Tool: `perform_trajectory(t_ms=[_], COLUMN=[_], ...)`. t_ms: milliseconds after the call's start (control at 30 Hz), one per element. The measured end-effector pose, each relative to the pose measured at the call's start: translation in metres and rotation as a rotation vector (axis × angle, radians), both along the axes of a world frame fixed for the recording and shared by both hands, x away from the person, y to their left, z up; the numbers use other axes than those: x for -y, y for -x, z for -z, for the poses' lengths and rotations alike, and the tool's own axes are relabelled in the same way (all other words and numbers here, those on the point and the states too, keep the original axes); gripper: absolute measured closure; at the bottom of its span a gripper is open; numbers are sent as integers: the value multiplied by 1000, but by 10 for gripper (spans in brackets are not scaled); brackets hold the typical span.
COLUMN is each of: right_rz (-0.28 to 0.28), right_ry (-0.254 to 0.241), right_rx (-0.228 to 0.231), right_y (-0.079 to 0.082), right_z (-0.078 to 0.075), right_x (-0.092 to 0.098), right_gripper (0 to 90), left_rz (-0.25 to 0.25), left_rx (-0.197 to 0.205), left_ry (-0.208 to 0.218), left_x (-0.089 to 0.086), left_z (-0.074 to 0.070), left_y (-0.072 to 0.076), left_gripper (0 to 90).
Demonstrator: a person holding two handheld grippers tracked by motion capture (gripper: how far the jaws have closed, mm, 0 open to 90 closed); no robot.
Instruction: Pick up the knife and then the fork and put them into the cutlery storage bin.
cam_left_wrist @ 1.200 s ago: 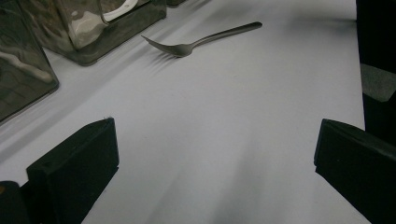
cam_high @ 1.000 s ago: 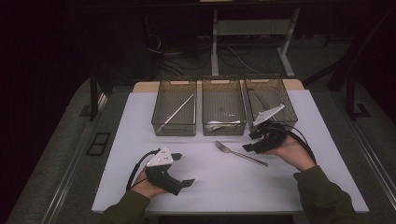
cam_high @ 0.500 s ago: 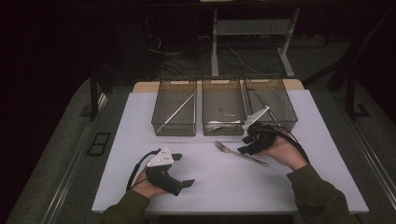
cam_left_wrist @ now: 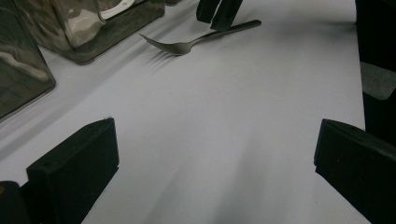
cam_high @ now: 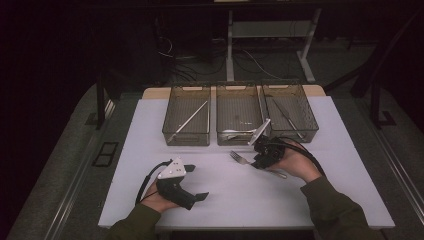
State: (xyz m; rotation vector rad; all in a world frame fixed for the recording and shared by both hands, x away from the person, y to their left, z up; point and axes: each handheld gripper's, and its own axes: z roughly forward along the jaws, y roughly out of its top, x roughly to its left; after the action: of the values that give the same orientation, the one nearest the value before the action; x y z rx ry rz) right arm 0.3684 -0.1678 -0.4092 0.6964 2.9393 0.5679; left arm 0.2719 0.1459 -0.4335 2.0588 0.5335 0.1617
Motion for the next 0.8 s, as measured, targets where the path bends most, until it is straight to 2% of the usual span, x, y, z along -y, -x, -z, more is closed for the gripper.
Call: perform_trajectory(t_ms=[300,467,500,800], right_rz=[-16,-39,-28,-49], right_ry=[61,95,98,163], right_rx=[-24,-23,-30,-10], right_y=[-3,-3,-1,-1], right_z=[8,11,11,10], right_x=[-5,-8,-9,-16], right_gripper=[751,786,801,839], left_rz=[2,0,0,0], left_rx=[1,-1,-1,-1], left_ry=[1,2,1,0], left_x=[1,1,1,1], left_z=[1,1,1,1], left_y=[0,0,0,0], left_gripper=[0,0,0,0])
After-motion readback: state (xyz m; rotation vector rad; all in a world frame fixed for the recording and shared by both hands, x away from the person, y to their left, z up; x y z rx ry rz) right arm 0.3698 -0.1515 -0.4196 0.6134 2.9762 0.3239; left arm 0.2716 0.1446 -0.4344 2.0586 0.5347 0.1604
